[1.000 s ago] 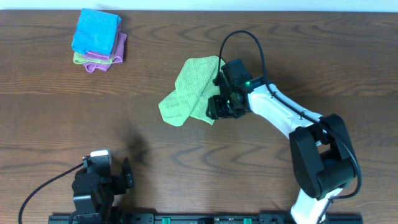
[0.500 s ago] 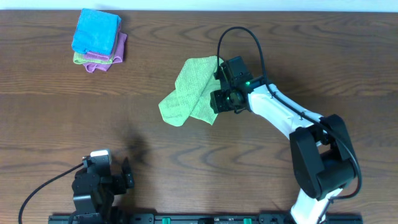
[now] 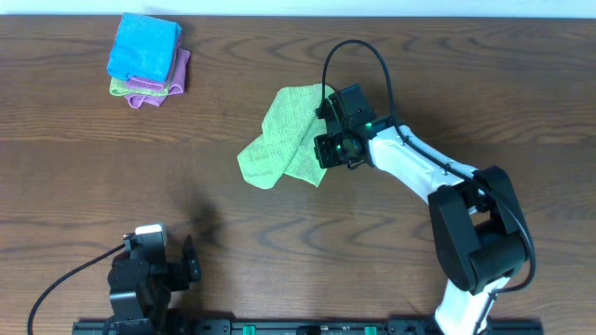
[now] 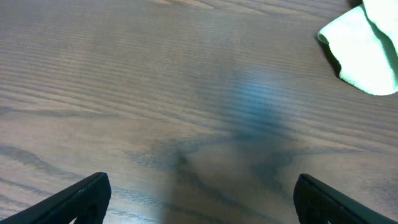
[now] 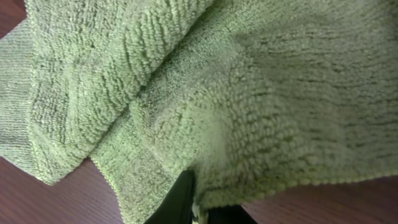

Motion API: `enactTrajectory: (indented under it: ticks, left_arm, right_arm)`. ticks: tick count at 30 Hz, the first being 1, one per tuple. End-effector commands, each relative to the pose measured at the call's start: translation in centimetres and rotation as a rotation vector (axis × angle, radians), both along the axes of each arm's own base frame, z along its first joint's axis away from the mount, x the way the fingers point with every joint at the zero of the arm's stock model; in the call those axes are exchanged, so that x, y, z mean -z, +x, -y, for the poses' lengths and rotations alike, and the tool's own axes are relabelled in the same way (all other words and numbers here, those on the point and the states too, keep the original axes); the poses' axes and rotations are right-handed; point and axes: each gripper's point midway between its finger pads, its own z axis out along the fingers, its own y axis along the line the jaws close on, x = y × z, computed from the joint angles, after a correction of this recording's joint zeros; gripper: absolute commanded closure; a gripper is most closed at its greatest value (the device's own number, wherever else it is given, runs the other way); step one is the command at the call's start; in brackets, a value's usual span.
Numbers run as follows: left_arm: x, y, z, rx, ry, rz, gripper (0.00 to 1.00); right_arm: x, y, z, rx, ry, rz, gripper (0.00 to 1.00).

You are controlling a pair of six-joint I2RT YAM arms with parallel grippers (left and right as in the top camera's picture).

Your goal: Fold the cloth

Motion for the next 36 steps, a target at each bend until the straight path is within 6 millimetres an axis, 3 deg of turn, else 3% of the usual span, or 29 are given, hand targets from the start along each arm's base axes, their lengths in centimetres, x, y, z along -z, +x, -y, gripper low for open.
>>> enactTrajectory:
  ticks: [1, 6, 9, 10, 12, 15, 19, 23, 27, 28, 30, 34, 36]
  left_arm:
    - [1.5, -0.6, -0.3, -0.005, 0.019, -0.053, 0.05]
    - [1.5, -0.7, -0.3, -0.005, 0.019, -0.055, 0.05]
    - [1.5, -0.7, -0.3, -0.005, 0.019, -0.055, 0.05]
    - [1.5, -0.7, -0.3, -0.005, 0.019, -0.055, 0.05]
    - [1.5, -0.6, -0.2, -0.003, 0.015, -0.053, 0.05]
    - [0.7, 0.1, 1.1, 0.002, -0.096, -0.005, 0.05]
    - [-3.0, 2.3, 3.7, 0.079, -0.278, 0.162, 0.05]
    - [-6.1, 3.7, 4.8, 0.019, -0.528, 0.266, 0.05]
    - [-7.5, 4.2, 7.0, 0.044, -0.77, 0.244, 0.05]
    - [-8.4, 4.3, 8.7, 0.123, -0.855, 0.216, 0.05]
    - [-9.3, 4.4, 9.7, 0.199, -0.882, 0.217, 0.05]
    - [-9.6, 4.7, 9.5, 0.121, -0.994, 0.193, 0.05]
    - [-9.4, 4.7, 9.5, 0.058, -1.089, 0.156, 0.05]
  right_arm:
    - [0.5, -0.7, -0.7, -0.025, 0.015, -0.022, 0.92]
    - [0.5, -0.5, -0.8, -0.025, 0.02, -0.013, 0.89]
    - [1.0, -0.8, -1.0, -0.034, 0.034, -0.037, 0.78]
    - [1.5, -1.0, -1.0, -0.035, 0.031, -0.05, 0.81]
    - [1.8, -1.1, -1.1, -0.037, 0.028, -0.059, 0.99]
    - [1.2, -0.9, -1.0, -0.029, 0.031, -0.048, 0.99]
    - [-2.2, -1.1, -0.2, -0.002, 0.046, -0.02, 0.99]
    - [-7.2, -2.0, 3.0, 0.086, -0.008, 0.027, 0.99]
    - [-9.9, -3.1, 6.5, 0.167, -0.066, 0.041, 0.99]
    - [-10.3, -3.2, 7.2, 0.184, -0.066, 0.04, 0.99]
    - [-10.2, -3.1, 7.6, 0.194, -0.071, 0.036, 0.99]
    - [-9.9, -2.5, 10.6, 0.281, -0.201, 0.069, 0.99]
    - [-9.6, -2.6, 13.0, 0.351, -0.284, 0.061, 0.99]
